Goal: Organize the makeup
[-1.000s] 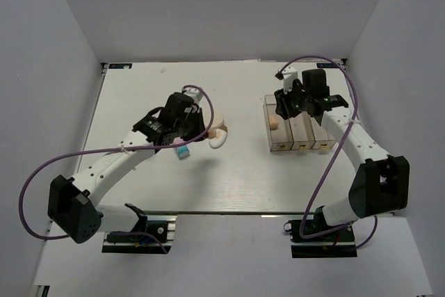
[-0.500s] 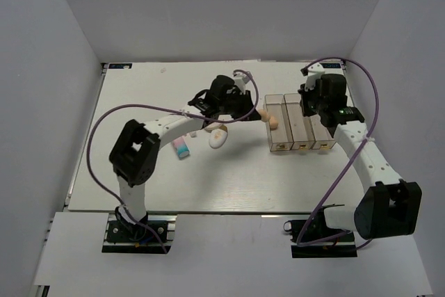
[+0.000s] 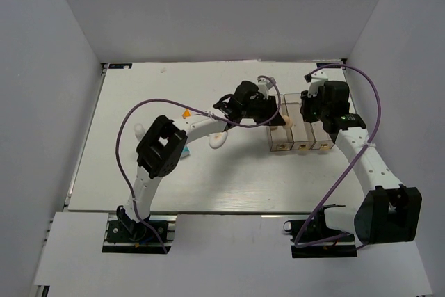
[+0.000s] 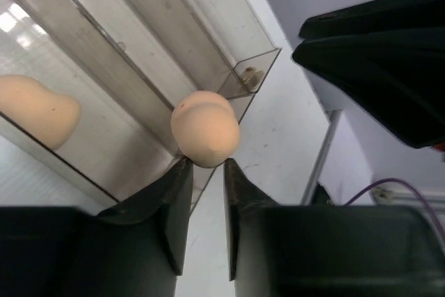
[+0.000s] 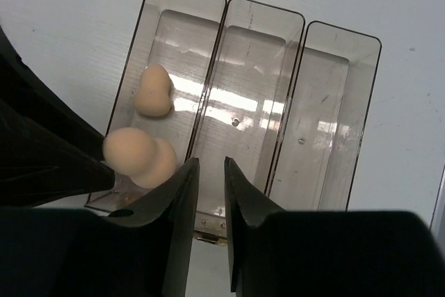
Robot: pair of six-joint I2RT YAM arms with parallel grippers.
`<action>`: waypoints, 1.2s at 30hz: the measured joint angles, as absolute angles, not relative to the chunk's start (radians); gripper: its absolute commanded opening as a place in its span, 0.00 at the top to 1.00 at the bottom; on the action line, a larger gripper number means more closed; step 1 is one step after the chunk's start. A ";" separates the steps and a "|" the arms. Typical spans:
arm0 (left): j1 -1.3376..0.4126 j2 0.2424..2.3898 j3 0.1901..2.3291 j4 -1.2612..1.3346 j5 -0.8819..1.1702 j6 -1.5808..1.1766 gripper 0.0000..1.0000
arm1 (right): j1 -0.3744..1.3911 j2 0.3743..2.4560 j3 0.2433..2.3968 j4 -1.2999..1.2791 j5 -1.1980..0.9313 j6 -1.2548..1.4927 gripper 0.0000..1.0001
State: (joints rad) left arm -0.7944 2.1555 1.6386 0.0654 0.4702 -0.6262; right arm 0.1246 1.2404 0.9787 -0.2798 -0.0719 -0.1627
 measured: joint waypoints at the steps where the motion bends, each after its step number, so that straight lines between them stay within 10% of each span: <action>1: -0.798 2.156 1.639 0.054 0.460 -0.624 0.56 | 0.125 1.238 0.979 -0.280 -0.076 -0.164 0.71; 7: -0.802 2.183 1.666 -0.013 0.413 -0.616 0.39 | 0.125 1.236 0.979 -0.279 -0.104 -0.168 0.61; 14: -0.801 2.180 1.668 -0.046 0.375 -0.619 0.41 | 0.123 1.232 0.979 -0.282 -0.208 -0.191 0.54; 16: -0.795 2.148 1.643 -0.039 0.354 -0.622 0.49 | 0.123 1.221 0.979 -0.282 -0.262 -0.197 0.57; 20: -0.773 1.948 1.483 -0.056 0.277 -0.616 0.97 | 0.124 1.188 0.979 -0.281 -0.408 -0.236 0.83; 23: -0.739 1.725 1.370 -0.089 0.207 -0.606 1.00 | 0.134 1.198 0.979 -0.289 -0.529 -0.284 0.81; 29: -0.680 1.281 1.142 -0.223 -0.004 -0.625 0.41 | 0.263 1.390 1.027 -0.333 -0.624 -0.308 0.53; 36: -0.669 1.011 0.953 -0.464 -0.149 -0.701 0.29 | 0.487 1.662 1.166 -0.348 -0.491 -0.170 0.33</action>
